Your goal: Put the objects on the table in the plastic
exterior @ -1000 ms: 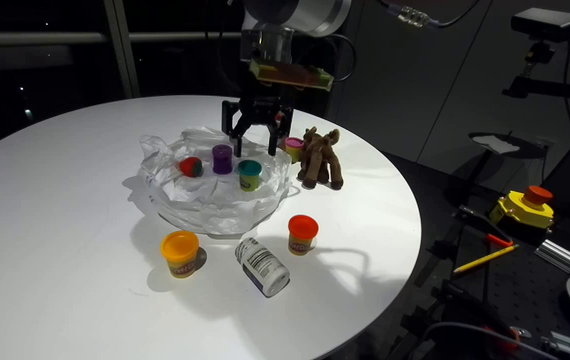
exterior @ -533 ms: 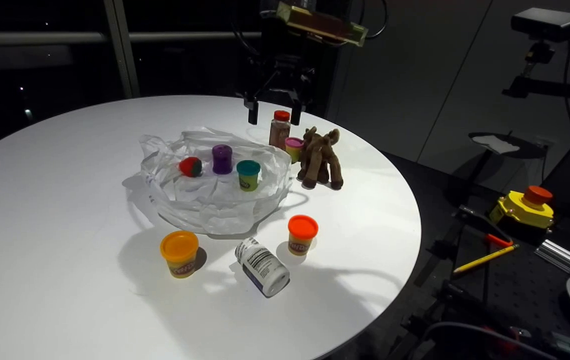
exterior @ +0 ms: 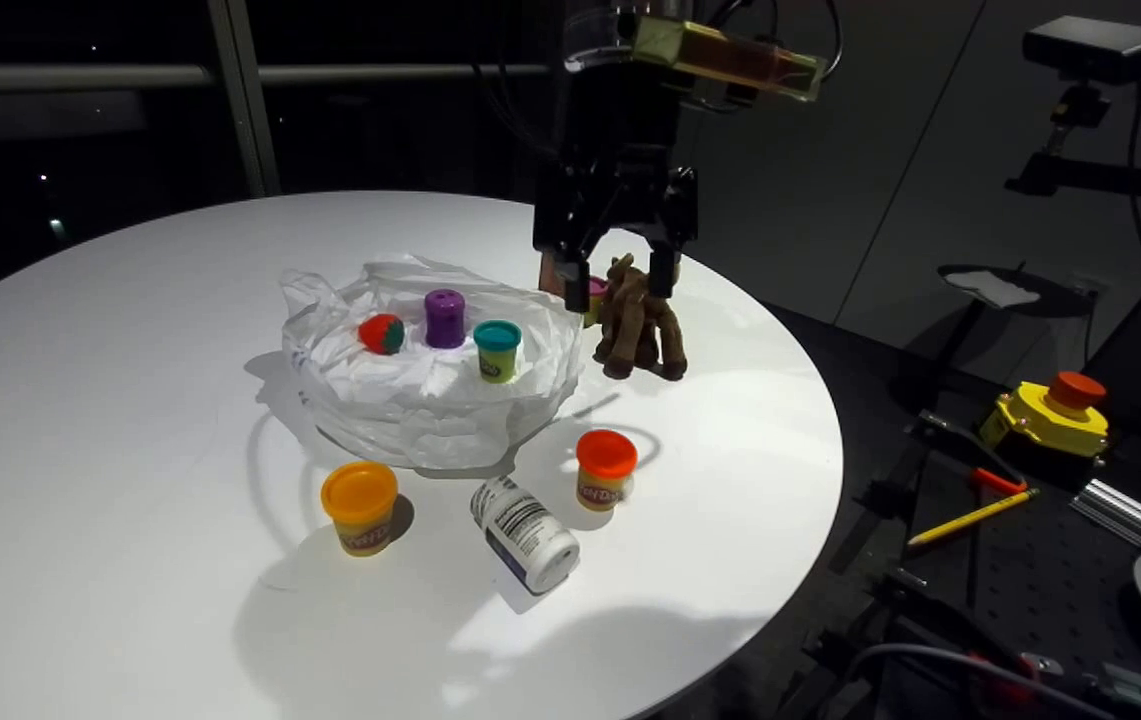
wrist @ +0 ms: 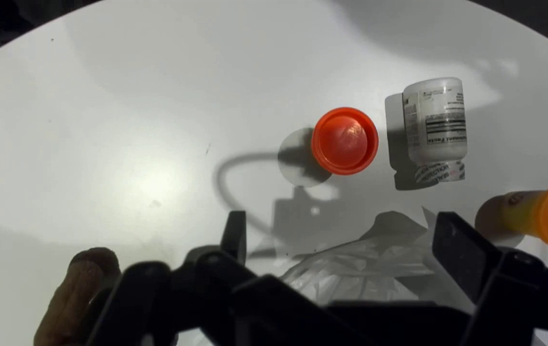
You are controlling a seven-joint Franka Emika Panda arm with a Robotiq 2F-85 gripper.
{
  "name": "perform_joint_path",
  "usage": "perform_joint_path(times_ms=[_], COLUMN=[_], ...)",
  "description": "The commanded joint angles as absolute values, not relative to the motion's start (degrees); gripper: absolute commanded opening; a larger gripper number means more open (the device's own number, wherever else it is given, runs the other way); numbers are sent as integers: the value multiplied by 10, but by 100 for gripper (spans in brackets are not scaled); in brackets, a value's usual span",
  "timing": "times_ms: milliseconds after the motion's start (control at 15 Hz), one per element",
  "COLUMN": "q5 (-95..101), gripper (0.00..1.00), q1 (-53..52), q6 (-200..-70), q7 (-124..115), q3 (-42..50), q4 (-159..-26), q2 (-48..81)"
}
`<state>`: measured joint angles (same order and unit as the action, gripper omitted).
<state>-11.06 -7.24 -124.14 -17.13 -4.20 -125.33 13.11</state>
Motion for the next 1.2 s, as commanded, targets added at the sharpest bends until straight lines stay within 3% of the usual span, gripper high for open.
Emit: perform_joint_path(times_ms=[0, 1133], q5=[-90, -3], gripper=[100, 100], q1=[-93, -168], q6=[-1251, -1425], q7=[-190, -252], q3=[-56, -62], q4=[-1289, -1343], q2=[124, 201])
